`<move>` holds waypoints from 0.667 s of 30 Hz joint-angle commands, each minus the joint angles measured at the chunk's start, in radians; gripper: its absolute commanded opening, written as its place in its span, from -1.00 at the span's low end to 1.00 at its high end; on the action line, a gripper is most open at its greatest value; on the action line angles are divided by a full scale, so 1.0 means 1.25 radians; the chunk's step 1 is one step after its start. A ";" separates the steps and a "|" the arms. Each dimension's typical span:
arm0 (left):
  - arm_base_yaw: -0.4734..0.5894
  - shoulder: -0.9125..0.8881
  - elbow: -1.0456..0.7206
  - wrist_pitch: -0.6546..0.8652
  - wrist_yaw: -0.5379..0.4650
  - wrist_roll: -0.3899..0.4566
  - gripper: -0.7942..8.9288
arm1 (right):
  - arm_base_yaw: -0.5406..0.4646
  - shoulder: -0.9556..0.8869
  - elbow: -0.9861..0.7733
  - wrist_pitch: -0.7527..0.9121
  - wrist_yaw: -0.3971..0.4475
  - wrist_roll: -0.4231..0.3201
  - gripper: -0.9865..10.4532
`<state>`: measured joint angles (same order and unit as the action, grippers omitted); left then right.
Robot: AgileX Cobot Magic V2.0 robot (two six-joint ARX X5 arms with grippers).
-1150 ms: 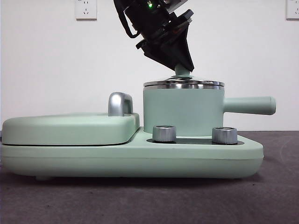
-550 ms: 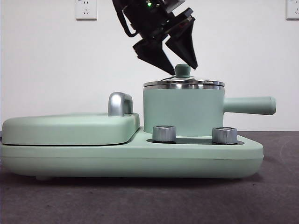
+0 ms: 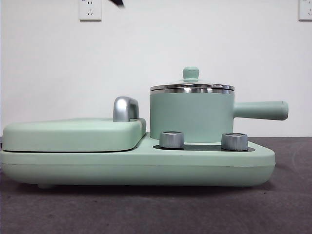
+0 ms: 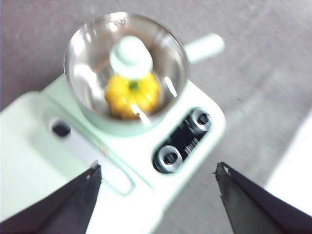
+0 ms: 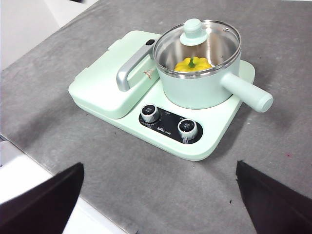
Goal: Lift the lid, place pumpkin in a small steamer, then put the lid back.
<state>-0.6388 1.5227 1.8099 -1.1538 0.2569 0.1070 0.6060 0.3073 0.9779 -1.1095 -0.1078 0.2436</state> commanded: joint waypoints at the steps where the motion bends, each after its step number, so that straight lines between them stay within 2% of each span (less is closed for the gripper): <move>1: -0.005 -0.089 -0.041 0.001 -0.001 -0.025 -0.05 | 0.005 0.003 0.007 0.011 -0.001 0.009 0.04; 4: -0.005 -0.188 -0.127 0.006 -0.001 -0.030 -0.05 | 0.005 0.003 0.007 0.011 -0.001 0.009 0.04; 10: -0.005 -0.406 -0.334 0.029 -0.001 -0.092 -0.05 | 0.005 0.003 0.007 0.014 -0.006 0.008 0.04; 17: -0.005 -0.673 -0.566 0.152 -0.001 -0.166 -0.05 | 0.005 0.004 0.007 0.014 -0.019 0.002 0.04; 20: -0.005 -0.763 -0.641 0.162 -0.001 -0.187 -0.05 | 0.005 0.004 0.007 0.028 -0.018 0.002 0.04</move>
<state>-0.6392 0.5762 1.0214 -0.9619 0.2573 -0.0963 0.6060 0.3077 0.9779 -1.0916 -0.1299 0.2432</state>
